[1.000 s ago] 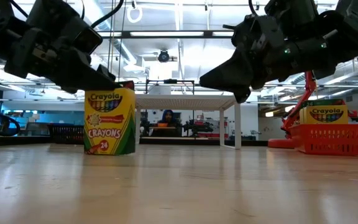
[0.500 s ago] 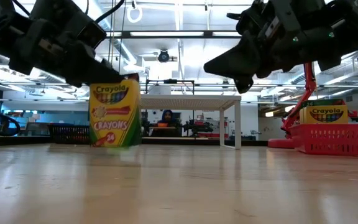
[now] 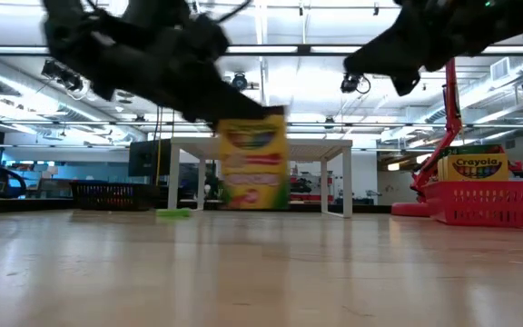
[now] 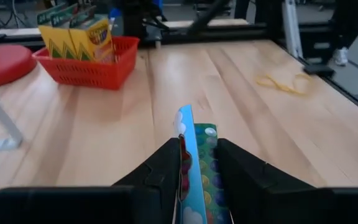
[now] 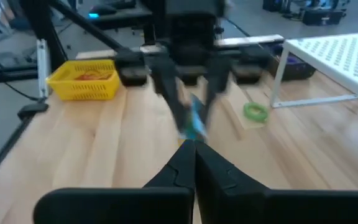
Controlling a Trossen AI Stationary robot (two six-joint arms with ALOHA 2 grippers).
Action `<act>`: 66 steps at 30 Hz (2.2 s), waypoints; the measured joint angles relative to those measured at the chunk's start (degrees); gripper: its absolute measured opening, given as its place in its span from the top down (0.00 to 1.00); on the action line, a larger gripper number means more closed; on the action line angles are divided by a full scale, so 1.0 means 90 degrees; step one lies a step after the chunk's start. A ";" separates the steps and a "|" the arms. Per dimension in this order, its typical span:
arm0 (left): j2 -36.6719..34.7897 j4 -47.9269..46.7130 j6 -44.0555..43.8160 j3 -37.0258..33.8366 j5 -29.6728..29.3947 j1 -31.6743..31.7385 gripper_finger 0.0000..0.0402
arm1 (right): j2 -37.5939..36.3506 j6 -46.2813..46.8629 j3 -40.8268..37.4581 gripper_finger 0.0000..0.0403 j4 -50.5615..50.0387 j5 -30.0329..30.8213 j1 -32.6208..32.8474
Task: Pick & Place Office Desk Supplies
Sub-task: Put the box yellow crayon into the red bin
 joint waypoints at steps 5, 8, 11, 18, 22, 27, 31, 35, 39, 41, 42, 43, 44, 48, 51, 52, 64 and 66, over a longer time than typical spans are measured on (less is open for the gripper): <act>0.0957 0.0032 0.0000 0.1150 0.0460 0.0329 0.72 | -0.0174 -0.0017 0.0000 0.98 -0.0142 0.0094 0.0248; 0.1439 -0.0119 -0.0010 0.1752 0.0631 0.0459 0.72 | -0.0181 -0.0023 0.0000 0.98 -0.0184 0.0144 0.0308; 0.1822 -0.0268 -0.0036 0.2211 0.0855 0.0534 0.72 | -0.0179 -0.0019 0.0000 0.99 -0.0219 0.0092 0.0299; 0.2254 -0.0548 -0.0028 0.2685 0.0930 0.0517 0.72 | -0.0176 -0.0019 0.0000 0.97 -0.0245 0.0064 0.0299; 0.2277 -0.0556 -0.0029 0.2688 0.0890 0.0515 0.70 | -0.0176 -0.0017 0.0000 0.99 -0.0330 0.0070 0.0299; 0.2263 -0.0556 0.0020 0.2680 0.0890 0.0506 0.59 | -0.0176 -0.0014 0.0000 0.97 -0.0331 0.0070 0.0297; 0.2020 -0.0528 0.0013 0.2671 0.1134 0.0586 0.45 | -0.0176 -0.0002 0.0000 0.97 -0.0329 0.0068 0.0299; 0.1590 -0.0990 0.0175 0.2671 0.1311 0.0622 0.34 | -0.0176 0.0000 0.0000 0.99 -0.0329 0.0025 0.0299; 0.0838 -0.1993 0.0905 0.2674 0.1311 0.0486 0.30 | -0.0176 0.0102 0.0000 0.98 -0.0327 0.0019 0.0297; 0.0495 -0.2489 0.1138 0.2630 0.1237 0.0408 0.33 | -0.0174 0.0211 0.0000 0.96 -0.0327 0.0020 0.0297; 0.0350 -0.2570 0.1177 0.2516 0.1243 0.0378 0.36 | -0.0174 0.0266 0.0000 0.95 -0.0328 0.0020 0.0297; 0.0241 -0.2620 0.1183 0.2348 0.1278 0.0369 0.40 | -0.0174 0.0338 0.0000 0.95 -0.0325 0.0020 0.0297; 0.0134 -0.2620 0.1174 0.2155 0.1284 0.0370 0.45 | -0.0174 0.0422 0.0000 0.95 -0.0305 0.0019 0.0297; -0.0352 -0.2137 0.0901 0.1041 0.0994 0.0386 0.70 | -0.0114 0.0806 0.0000 0.95 -0.0231 0.0021 0.0297; -0.0708 -0.0747 0.0502 -0.0012 0.0833 0.0368 0.88 | 0.0100 0.0919 0.0000 0.95 0.0199 0.0021 0.0295; -0.0769 -0.0111 0.0296 -0.0351 0.0823 0.0338 0.93 | 0.0186 0.0950 0.0000 0.96 0.0373 0.0019 0.0295; -0.0792 0.3313 -0.1225 -0.2773 0.0047 -0.0112 0.97 | 0.0269 0.1899 0.0760 0.94 -0.0646 -0.0262 -0.0144; -0.0792 0.3207 -0.1270 -0.2783 -0.0044 -0.0124 0.97 | 0.0324 0.2383 0.1443 0.89 -0.2592 -0.0364 -0.0295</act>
